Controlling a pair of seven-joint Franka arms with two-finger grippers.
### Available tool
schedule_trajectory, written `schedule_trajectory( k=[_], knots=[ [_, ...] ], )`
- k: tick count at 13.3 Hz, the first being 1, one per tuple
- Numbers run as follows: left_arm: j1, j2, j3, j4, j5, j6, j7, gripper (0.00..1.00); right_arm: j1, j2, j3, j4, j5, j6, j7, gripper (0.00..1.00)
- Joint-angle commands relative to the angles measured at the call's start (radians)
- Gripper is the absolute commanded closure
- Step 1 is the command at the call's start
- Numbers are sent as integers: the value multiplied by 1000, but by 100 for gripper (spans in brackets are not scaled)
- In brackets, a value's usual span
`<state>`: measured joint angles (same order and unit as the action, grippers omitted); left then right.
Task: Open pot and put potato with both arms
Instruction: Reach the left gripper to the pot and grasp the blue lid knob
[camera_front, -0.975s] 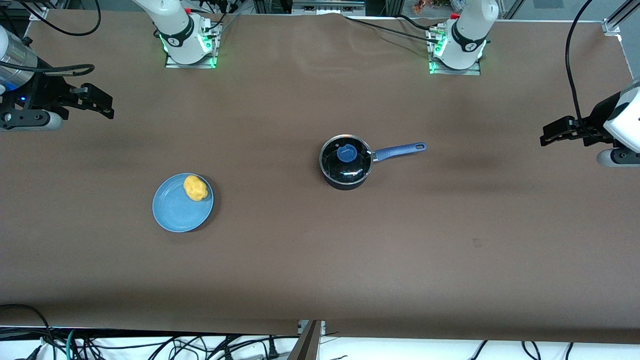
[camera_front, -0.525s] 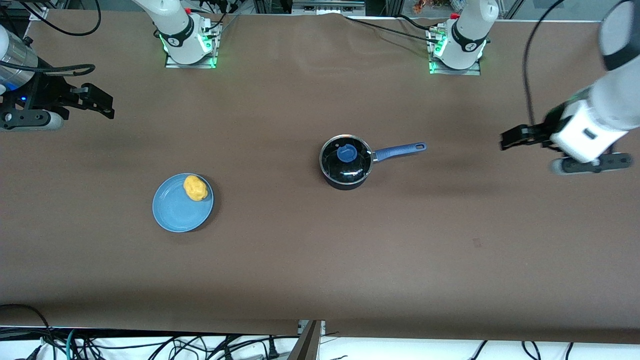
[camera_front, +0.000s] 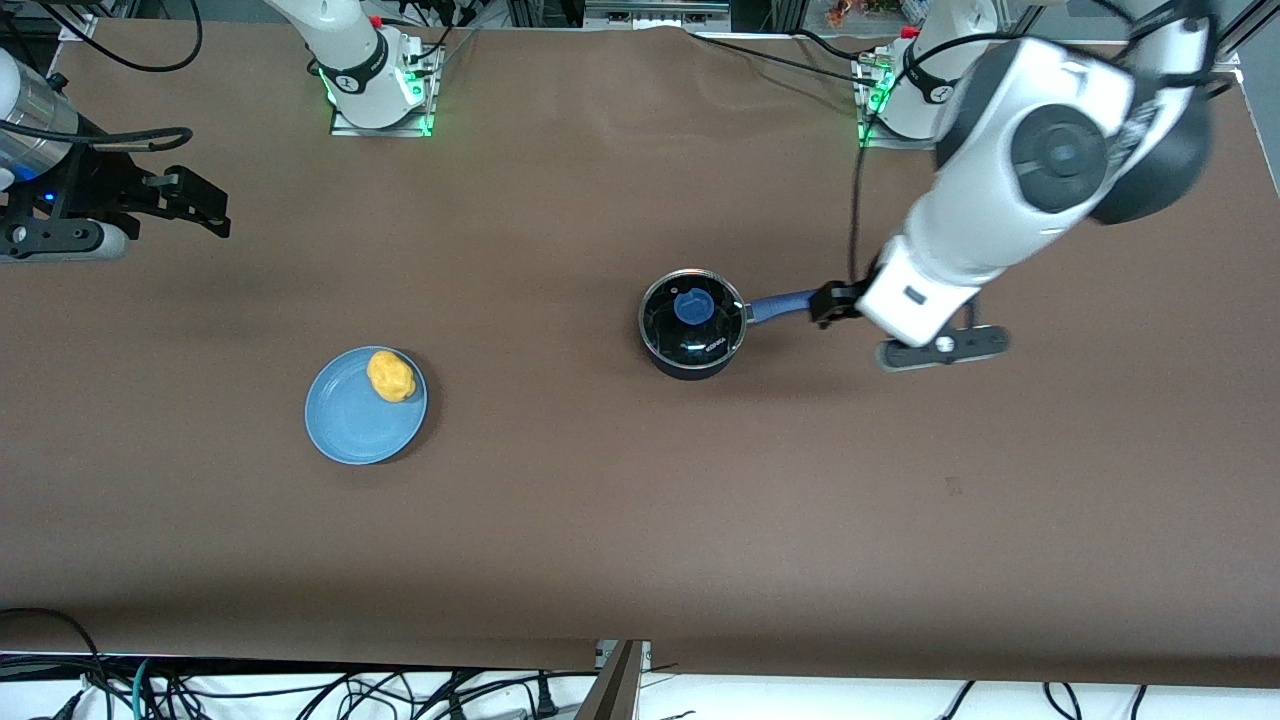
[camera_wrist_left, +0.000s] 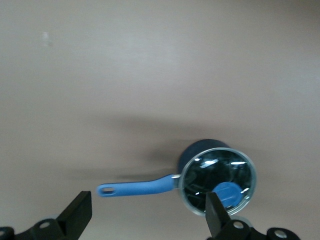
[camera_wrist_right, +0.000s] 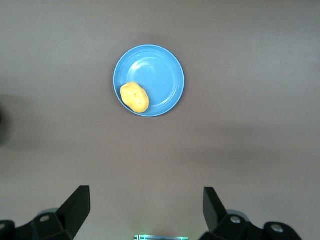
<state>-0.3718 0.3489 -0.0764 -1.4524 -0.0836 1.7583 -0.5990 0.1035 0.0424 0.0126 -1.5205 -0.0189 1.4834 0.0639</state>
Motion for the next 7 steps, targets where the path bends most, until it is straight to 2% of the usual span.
schedule_trajectory(
  k=[1,3,5,7],
  knots=[
    [-106,73,15,-11,-13,102,-83,0,-2,13,12,25,11,-6,-2,0],
    [-159,96,13,-66,-4,212,-145,0,-2,66,12,28,25,23,-6,0],
    [-191,96,6,-170,-1,355,-183,0,-2,74,12,25,28,25,-13,0],
    [-199,94,-13,-224,31,398,-196,0,-2,96,12,25,28,18,-53,0]
  ],
)
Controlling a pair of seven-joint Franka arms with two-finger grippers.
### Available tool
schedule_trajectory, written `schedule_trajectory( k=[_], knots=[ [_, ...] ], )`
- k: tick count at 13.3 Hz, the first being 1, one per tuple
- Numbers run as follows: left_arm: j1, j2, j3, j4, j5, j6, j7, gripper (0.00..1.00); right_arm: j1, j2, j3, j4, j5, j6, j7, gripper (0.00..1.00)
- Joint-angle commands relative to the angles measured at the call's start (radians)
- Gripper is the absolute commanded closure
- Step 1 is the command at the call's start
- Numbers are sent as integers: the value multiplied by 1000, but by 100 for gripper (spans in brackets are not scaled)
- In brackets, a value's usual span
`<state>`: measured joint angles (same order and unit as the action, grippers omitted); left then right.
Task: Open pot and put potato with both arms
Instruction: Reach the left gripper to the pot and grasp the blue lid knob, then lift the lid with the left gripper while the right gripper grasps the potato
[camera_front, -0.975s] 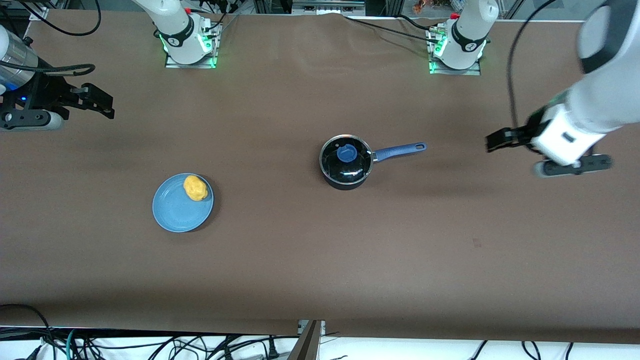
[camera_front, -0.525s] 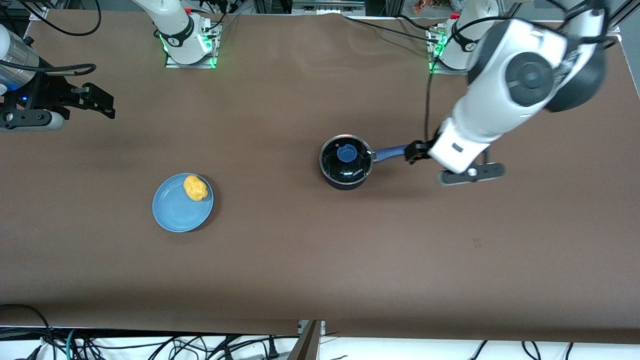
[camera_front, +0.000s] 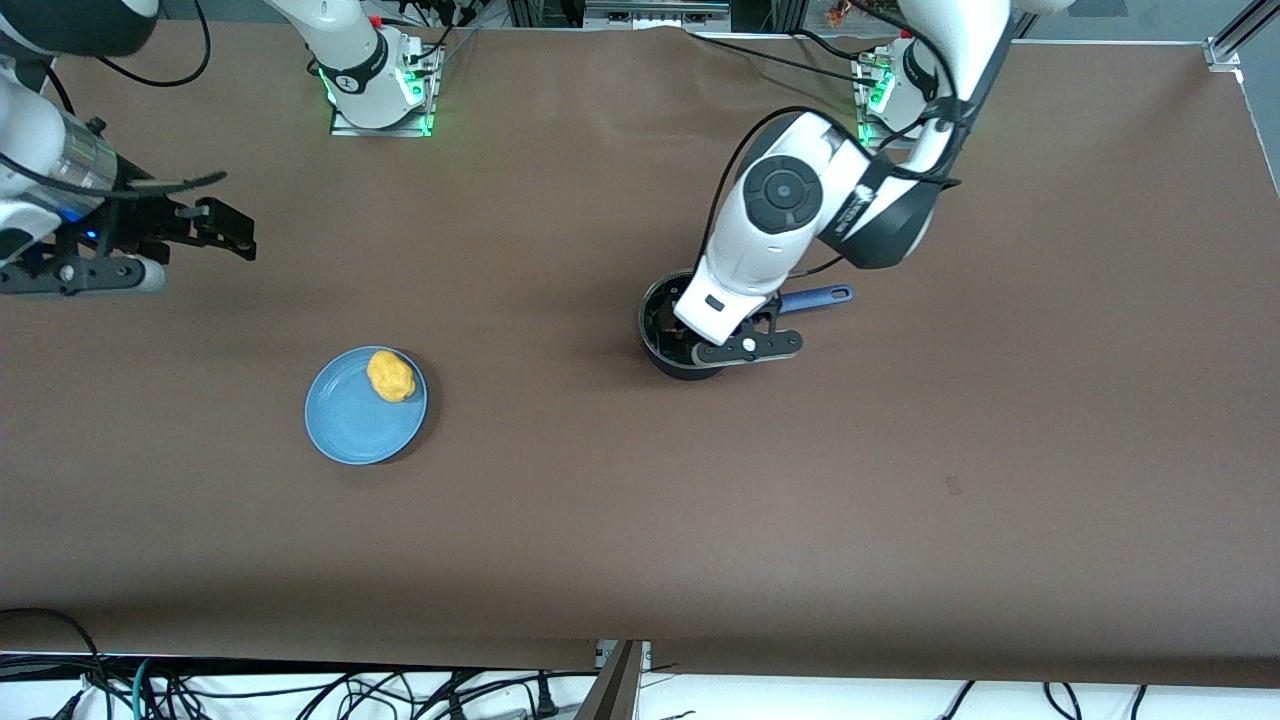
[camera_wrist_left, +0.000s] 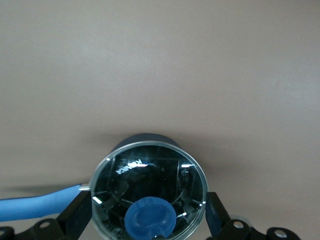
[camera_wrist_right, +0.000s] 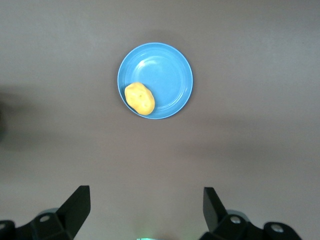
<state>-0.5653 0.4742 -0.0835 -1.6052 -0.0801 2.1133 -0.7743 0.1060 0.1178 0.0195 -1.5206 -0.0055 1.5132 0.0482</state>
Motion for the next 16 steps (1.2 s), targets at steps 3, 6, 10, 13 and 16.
schedule_trajectory(
  k=[3,6,10,13,16],
  knots=[
    [-13,-32,-39,-137,66,94,-60,0,4,164,4,34,30,-43,-50,0],
    [-15,-31,-73,-185,103,148,-127,0,-3,158,0,33,91,-42,-99,0],
    [-13,-31,-91,-217,137,151,-132,0,-3,158,0,33,88,-27,-99,0],
    [-13,-28,-91,-217,137,161,-132,0,-3,157,0,25,88,-11,-103,0],
    [-10,-13,-91,-211,173,172,-132,0,-2,135,5,-77,91,54,-191,0]
  ],
)
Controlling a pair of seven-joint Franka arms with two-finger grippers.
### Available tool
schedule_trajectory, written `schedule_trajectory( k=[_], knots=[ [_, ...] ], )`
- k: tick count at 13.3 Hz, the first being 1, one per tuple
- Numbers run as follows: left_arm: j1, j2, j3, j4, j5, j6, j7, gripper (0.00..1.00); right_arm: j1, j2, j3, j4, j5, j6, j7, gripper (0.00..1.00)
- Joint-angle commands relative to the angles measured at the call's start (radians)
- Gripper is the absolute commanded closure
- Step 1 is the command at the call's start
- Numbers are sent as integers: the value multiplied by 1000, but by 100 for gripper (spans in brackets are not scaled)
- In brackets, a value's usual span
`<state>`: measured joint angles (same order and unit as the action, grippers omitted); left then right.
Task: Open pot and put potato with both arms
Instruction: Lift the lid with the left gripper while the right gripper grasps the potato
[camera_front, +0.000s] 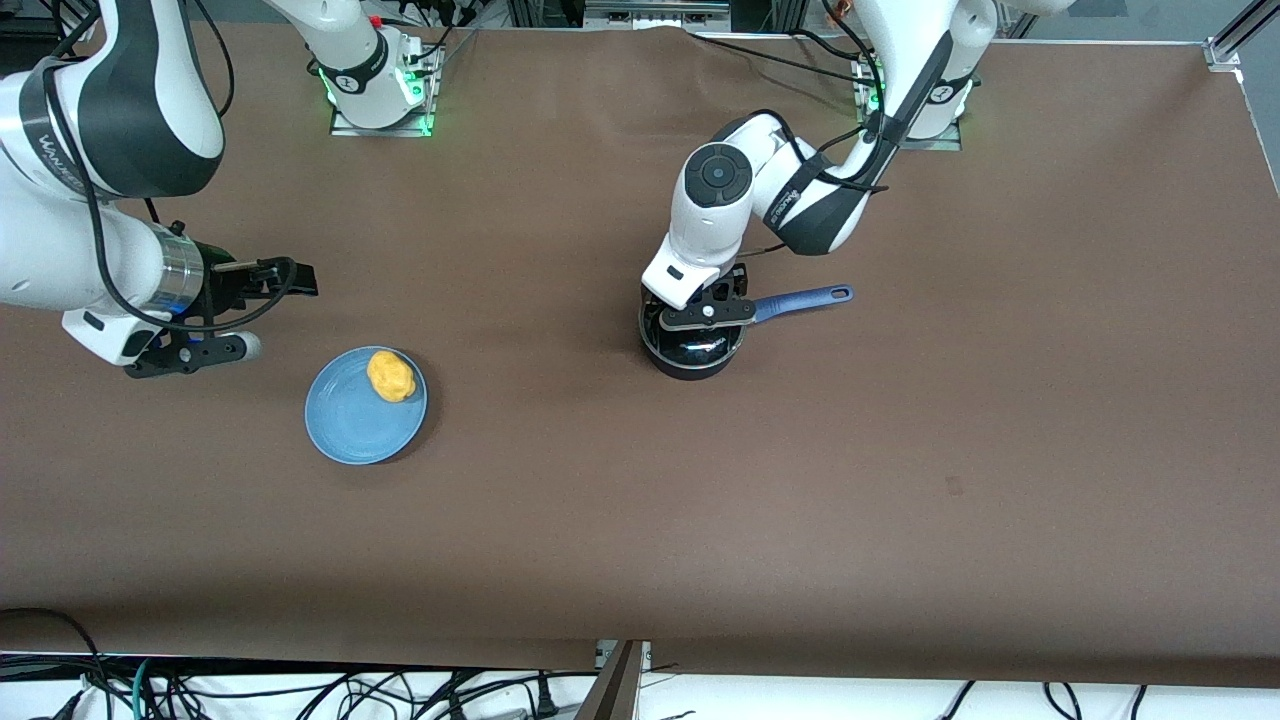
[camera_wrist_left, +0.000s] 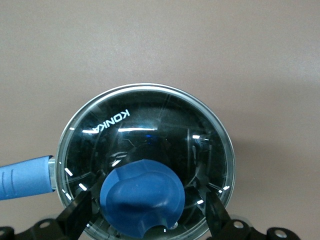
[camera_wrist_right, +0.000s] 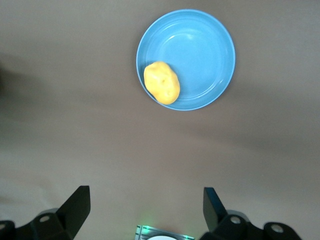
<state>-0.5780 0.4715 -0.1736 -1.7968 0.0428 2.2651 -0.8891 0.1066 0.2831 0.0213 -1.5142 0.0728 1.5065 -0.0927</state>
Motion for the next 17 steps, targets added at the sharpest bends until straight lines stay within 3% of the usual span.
schedule_trajectory(
  k=[1,4,8,10,13,17],
  knots=[
    [6,-2,-1,-22,67,40,-19,0,-2,-33,5,-130,13,116,-68,0],
    [10,6,-1,-21,68,50,-19,1,-2,-31,5,-318,13,372,-207,0],
    [10,6,-1,-15,60,50,-28,23,4,46,5,-486,13,715,-361,0],
    [12,4,-1,-12,57,45,-47,27,5,109,8,-497,13,806,-396,0],
    [15,-2,-1,-10,57,41,-44,41,34,177,9,-498,13,912,-401,0],
    [41,-34,-1,-10,54,21,-31,42,42,212,9,-498,13,959,-400,1]
  ],
)
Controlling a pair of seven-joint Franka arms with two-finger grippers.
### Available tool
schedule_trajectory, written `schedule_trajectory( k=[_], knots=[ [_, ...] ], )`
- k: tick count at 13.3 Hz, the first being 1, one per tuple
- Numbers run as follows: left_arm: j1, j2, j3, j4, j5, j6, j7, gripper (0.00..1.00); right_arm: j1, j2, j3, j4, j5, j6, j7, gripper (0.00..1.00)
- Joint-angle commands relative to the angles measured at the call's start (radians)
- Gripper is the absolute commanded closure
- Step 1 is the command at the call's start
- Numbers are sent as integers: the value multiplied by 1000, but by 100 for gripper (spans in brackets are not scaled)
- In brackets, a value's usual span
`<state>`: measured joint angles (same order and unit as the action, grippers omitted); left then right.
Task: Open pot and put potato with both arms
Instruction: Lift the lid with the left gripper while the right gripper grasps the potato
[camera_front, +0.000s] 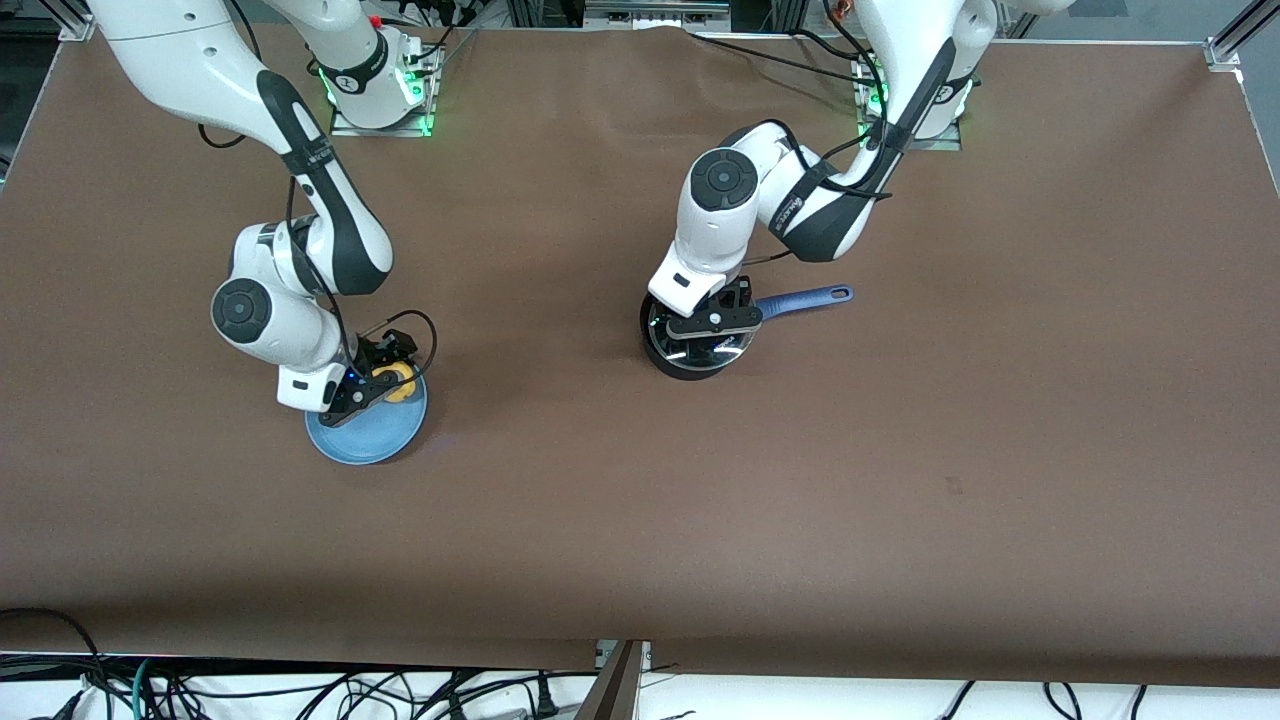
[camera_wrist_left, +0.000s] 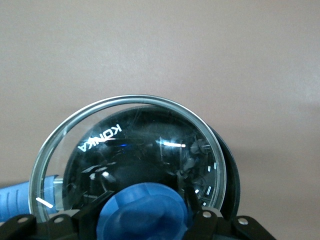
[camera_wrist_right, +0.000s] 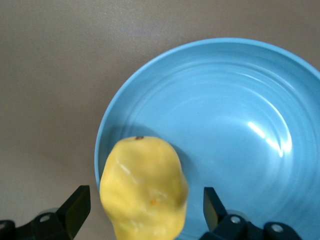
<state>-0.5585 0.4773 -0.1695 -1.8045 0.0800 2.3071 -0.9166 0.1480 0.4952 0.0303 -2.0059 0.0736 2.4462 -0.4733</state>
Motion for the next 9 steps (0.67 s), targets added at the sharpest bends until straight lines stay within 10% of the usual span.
schedule_trajectory(
  k=[1,6,9],
  knots=[
    [34,-54,-7,-1,17,-27,-4,42,1,0,0,-5,12,19,-19,2],
    [171,-146,-8,-13,-55,-99,200,42,-2,-4,0,7,20,4,-10,56],
    [337,-201,-8,-45,-87,-115,491,41,-2,-9,0,35,23,-61,-4,60]
  ],
)
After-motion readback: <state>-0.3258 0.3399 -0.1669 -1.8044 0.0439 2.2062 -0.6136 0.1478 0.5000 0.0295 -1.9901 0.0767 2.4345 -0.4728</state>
